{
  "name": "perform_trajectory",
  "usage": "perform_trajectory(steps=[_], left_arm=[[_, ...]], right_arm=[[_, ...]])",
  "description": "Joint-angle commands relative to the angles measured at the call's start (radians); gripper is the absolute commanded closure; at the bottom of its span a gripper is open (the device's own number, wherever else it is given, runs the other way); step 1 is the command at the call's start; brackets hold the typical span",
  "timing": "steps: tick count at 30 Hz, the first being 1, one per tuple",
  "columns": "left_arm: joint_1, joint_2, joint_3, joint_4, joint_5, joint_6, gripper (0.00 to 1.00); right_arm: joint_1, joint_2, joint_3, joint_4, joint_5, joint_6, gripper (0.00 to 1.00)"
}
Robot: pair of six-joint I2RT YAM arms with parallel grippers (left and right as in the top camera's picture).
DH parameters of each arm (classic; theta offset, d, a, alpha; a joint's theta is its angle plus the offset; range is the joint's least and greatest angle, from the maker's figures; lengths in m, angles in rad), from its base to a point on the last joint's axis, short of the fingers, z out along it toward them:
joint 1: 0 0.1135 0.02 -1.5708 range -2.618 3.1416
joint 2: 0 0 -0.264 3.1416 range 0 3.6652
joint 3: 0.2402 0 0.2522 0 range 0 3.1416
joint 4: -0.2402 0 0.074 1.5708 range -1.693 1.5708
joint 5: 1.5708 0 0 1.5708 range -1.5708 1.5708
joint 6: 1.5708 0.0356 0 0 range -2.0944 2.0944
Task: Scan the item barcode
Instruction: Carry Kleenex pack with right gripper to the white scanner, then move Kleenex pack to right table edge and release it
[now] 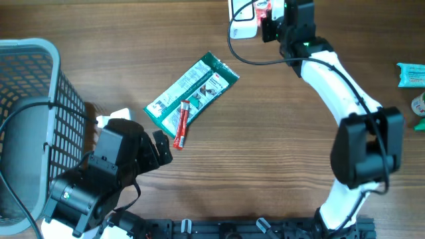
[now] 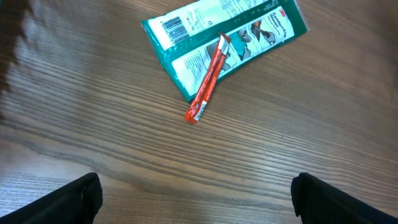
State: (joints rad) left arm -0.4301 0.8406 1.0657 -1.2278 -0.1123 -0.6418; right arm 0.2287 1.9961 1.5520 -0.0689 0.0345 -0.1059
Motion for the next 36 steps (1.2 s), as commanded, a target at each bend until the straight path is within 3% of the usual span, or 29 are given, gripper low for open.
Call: perform_trajectory(steps=[1, 5, 11, 13, 18, 23, 30, 35, 36], left_arm=[[0.0, -0.003, 0.004, 0.0, -0.016, -0.01, 0.0], [0.0, -0.003, 0.004, 0.0, -0.016, -0.01, 0.0], [0.0, -0.003, 0.004, 0.0, -0.016, -0.01, 0.0], [0.0, -0.003, 0.004, 0.0, -0.016, -0.01, 0.0], [0.0, -0.003, 0.004, 0.0, -0.016, -0.01, 0.0], [0.0, -0.003, 0.004, 0.0, -0.016, -0.01, 0.0], [0.0, -0.003, 0.004, 0.0, -0.016, -0.01, 0.0], [0.0, -0.003, 0.004, 0.0, -0.016, -0.01, 0.0], [0.0, -0.003, 0.004, 0.0, -0.016, -0.01, 0.0]], right_arm=[[0.008, 0.186, 0.189, 0.001, 0.103, -0.079, 0.96], [0.016, 0.37, 0.441, -0.057, 0.126, -0.117, 0.95], [0.065, 0.396, 0.458, -0.054, 0.132, -0.126, 0.96], [0.08, 0.394, 0.518, -0.154, 0.241, -0.124, 0.96], [0.042, 0.277, 0.62, -0.472, 0.61, 0.051, 0.96], [-0.213, 0.086, 0.619, -0.737, 0.619, 0.296, 0.96], [-0.63, 0.128, 0.48, -0.747, 0.348, 0.317, 0.96], [-0.753, 0.202, 0.346, -0.716, 0.271, 0.319, 0.95], [-0.754, 0.202, 0.345, -0.711, 0.269, 0.321, 0.91]])
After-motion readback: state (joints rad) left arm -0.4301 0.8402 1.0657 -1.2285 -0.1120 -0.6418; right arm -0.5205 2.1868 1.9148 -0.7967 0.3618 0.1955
